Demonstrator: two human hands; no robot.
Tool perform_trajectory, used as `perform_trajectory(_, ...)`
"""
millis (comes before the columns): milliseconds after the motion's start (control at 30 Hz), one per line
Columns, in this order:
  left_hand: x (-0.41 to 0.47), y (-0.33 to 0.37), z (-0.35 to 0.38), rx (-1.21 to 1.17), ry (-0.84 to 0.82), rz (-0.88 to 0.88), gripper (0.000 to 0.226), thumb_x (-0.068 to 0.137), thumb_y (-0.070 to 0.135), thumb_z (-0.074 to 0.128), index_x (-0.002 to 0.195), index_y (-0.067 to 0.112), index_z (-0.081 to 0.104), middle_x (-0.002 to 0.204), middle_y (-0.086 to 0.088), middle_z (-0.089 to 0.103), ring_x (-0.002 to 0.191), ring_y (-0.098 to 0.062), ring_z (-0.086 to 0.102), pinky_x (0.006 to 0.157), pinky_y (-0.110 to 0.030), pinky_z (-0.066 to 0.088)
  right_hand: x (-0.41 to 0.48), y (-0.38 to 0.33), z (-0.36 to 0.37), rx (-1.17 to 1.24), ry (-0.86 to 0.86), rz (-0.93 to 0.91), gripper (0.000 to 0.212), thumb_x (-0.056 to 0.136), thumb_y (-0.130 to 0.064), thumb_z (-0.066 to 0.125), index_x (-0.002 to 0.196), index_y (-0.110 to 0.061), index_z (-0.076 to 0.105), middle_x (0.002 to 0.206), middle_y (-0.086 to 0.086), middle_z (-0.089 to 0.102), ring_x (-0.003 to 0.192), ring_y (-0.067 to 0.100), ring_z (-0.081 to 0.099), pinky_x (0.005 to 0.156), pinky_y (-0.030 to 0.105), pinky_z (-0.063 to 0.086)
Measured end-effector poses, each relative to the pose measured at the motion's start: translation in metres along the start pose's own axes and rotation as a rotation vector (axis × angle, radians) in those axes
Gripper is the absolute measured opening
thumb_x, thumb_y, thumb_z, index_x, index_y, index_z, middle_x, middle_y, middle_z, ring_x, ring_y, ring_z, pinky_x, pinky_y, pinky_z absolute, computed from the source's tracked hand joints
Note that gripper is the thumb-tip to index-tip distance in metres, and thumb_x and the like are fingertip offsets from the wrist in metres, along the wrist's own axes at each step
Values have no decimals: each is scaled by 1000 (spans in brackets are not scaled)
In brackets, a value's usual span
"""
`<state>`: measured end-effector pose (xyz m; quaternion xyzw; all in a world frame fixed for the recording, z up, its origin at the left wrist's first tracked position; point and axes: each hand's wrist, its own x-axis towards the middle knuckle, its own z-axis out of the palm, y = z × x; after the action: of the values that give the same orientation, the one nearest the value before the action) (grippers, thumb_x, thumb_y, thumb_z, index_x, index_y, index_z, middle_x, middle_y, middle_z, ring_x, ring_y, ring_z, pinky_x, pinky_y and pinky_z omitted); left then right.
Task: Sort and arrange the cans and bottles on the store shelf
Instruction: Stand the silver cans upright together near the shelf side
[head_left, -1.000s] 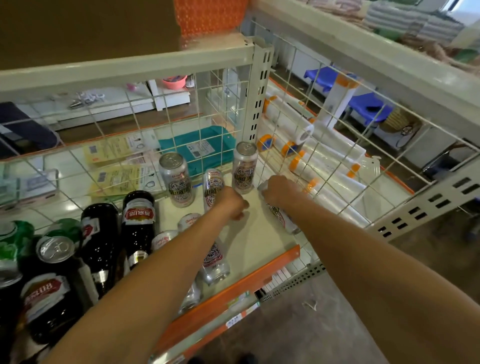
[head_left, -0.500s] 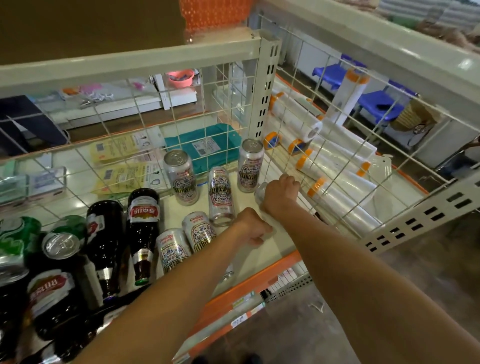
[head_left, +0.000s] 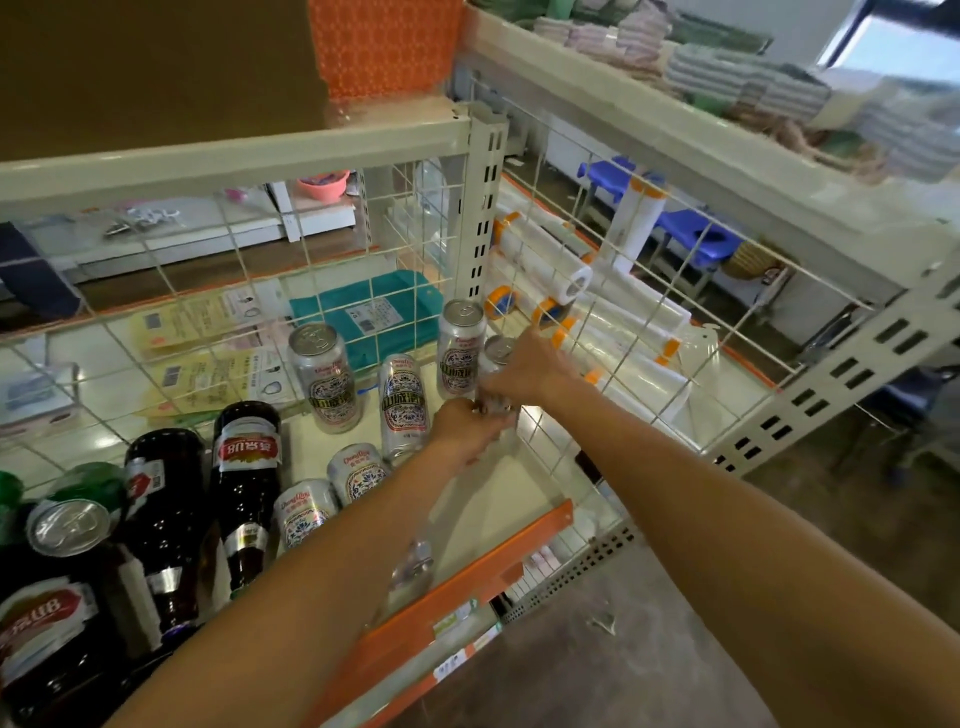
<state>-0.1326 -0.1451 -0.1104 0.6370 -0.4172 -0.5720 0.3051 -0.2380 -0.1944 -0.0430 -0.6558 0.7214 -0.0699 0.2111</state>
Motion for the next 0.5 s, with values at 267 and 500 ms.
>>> perform_trajectory(267, 17, 4, -3, 97, 139, 101, 24, 84, 31, 74, 84, 7, 73, 80, -13, 75, 74, -27, 72, 68, -32, 53, 18, -2, 10, 127, -4, -24, 66, 52, -46, 72, 104, -7, 60, 79, 4, 65, 62, 18, 60, 44, 26, 40)
perform_trajectory(500, 15, 10, -10, 96, 116, 94, 13, 84, 16, 72, 93, 6, 69, 93, -11, 74, 83, -25, 72, 68, -35, 56, 1, -2, 2, 81, -1, -44, 77, 64, -56, 68, 124, -11, 48, 102, 4, 64, 87, 23, 64, 66, 37, 56)
